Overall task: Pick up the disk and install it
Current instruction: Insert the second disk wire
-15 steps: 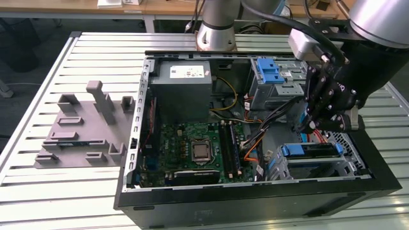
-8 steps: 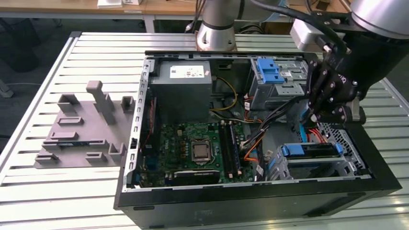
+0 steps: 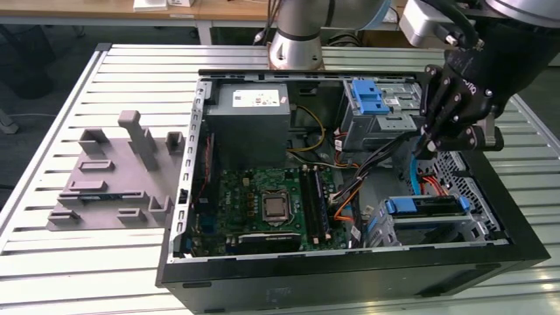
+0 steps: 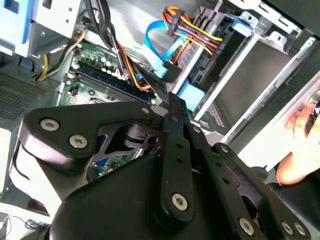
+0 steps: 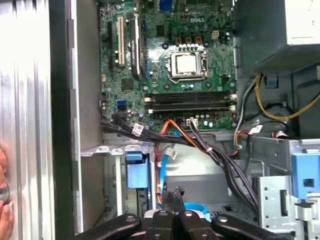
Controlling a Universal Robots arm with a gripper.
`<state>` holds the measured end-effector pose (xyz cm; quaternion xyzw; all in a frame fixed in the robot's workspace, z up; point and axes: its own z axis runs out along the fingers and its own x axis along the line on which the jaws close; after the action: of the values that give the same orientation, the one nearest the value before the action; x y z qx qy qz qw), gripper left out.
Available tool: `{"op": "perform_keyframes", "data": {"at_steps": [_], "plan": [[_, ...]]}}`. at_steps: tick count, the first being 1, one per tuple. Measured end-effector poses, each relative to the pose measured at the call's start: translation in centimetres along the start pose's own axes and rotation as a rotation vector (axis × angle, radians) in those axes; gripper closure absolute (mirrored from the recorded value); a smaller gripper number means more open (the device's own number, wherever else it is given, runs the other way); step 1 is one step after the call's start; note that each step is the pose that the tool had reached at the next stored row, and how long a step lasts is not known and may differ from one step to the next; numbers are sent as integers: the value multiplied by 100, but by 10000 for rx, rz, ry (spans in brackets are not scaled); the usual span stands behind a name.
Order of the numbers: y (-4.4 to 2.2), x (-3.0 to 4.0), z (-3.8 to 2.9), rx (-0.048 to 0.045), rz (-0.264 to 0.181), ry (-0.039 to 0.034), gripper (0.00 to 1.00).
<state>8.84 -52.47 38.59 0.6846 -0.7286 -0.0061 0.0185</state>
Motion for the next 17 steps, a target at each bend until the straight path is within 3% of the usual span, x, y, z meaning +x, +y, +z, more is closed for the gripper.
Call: {"op": "perform_keyframes", "data": {"at_steps": [7,17], "plan": [[-19,-98,-32,0,2,1,89],[-136,-113,-40,-3,6,-7,89]]}}
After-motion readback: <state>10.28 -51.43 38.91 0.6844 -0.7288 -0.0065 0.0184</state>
